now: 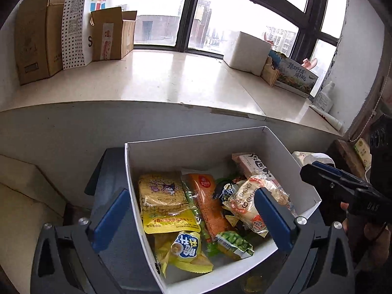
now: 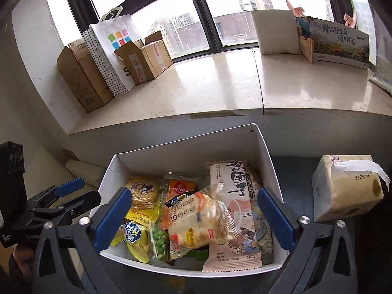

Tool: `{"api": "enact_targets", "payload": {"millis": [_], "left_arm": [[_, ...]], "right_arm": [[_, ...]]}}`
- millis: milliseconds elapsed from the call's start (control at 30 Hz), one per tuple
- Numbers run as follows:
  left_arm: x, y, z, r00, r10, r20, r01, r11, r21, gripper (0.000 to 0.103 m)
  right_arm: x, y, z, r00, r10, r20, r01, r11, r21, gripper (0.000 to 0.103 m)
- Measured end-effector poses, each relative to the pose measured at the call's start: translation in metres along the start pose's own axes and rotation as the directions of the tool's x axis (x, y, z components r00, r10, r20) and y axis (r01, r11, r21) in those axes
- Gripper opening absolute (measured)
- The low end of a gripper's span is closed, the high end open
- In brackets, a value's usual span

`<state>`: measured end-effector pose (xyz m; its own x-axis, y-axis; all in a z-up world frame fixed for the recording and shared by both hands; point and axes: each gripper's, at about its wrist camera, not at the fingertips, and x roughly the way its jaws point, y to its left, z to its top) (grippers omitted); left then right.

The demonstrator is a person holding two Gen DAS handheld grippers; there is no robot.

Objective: Organize snacks
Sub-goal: 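Drop both packs into the white box and open both tools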

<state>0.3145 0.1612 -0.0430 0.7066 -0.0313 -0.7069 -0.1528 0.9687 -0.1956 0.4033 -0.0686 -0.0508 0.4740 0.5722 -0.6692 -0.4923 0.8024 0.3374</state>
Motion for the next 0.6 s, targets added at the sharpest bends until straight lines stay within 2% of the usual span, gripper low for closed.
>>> {"api": "enact_targets", "payload": {"millis": [167,367,500,600], "left_arm": [[-0.011,-0.004,-0.011,1.0,-0.005,0.01,0.005,1.0,0.023,0.103],[-0.039,-0.017,-0.029,0.999,-0.007,0.031,0.005,0.997,0.073,0.103],[-0.071,-0.028,-0.052,0.997,-0.052,0.059,0.045,0.993,0.107,0.103],[-0.093,-0.035,-0.074,0.996,-0.06,0.071,0.051,0.991,0.12,0.103]], "right_arm": [[-0.014,-0.008,-0.004,1.0,0.0,0.028,-0.001,0.999,0.042,0.103],[-0.05,0.002,-0.012,0.996,0.017,0.091,-0.018,1.0,0.011,0.103],[-0.083,0.016,-0.036,0.99,0.05,0.134,-0.043,0.998,-0.053,0.103],[-0.107,0.025,-0.065,0.985,0.074,0.157,-0.062,0.995,-0.078,0.103]]}}
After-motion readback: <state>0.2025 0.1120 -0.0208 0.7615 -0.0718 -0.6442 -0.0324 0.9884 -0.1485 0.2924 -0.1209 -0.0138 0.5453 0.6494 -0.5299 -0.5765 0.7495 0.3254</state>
